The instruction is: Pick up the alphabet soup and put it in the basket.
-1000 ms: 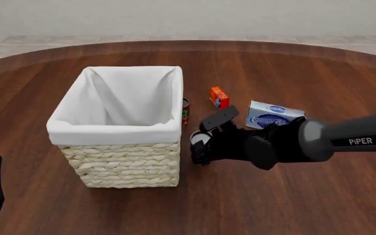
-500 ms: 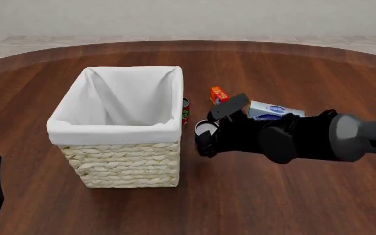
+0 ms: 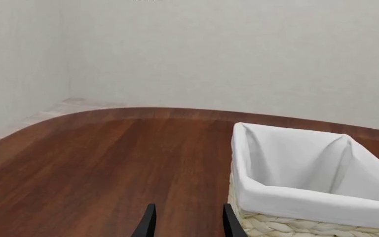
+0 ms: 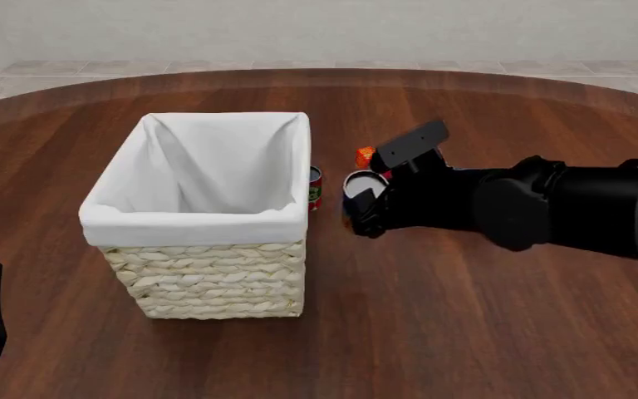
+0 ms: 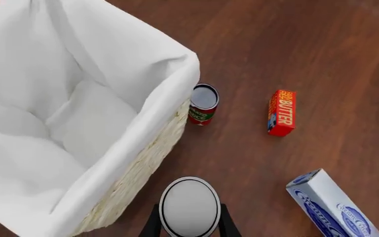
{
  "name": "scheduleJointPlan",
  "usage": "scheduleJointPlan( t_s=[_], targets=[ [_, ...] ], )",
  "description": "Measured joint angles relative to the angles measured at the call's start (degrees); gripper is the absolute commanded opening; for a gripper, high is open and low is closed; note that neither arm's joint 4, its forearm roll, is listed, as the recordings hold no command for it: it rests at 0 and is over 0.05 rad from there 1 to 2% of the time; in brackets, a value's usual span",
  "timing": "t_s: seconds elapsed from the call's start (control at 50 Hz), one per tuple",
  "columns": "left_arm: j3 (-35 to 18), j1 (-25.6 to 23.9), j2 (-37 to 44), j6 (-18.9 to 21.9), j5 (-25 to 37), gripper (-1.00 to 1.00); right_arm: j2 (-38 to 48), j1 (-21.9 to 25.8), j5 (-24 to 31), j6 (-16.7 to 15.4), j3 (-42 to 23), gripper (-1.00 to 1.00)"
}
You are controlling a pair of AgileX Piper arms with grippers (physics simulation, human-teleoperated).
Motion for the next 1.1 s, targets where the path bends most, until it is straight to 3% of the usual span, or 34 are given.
scheduleJointPlan(
  t_s=[0.72,1.1],
  targets=[
    [-1.1,-0.3,0.0,0.6,-0.2,1.0,-7.4,-4.2,14.6,-5.2,-12.4,-1.0],
    [-2.1,-0.1,0.0,0.8,0.5,1.0,-7.5,-4.7,22.8,-5.7,-22.9,-1.0]
  ],
)
